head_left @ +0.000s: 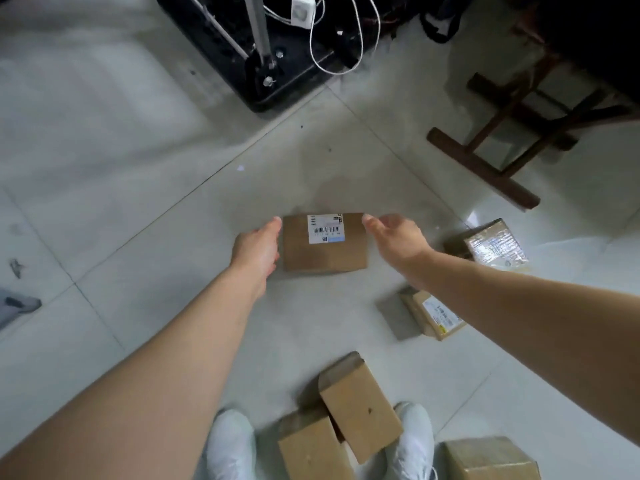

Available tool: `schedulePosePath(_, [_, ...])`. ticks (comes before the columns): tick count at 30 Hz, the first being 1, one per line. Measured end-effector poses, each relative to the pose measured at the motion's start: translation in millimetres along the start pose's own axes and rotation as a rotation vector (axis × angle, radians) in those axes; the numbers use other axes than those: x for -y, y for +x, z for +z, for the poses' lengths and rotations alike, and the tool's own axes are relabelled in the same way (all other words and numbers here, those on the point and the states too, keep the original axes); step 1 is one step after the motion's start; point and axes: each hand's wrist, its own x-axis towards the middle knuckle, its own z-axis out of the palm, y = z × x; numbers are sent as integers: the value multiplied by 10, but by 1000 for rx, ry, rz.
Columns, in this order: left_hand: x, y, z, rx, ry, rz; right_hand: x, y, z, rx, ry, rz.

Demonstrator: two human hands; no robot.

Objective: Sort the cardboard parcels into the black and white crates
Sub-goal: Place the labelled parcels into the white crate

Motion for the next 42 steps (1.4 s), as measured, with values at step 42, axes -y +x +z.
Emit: schedulePosePath(42, [-3288, -3951, -2143, 63, -483, 412, 3700, -3025, -2451, 65, 220, -367])
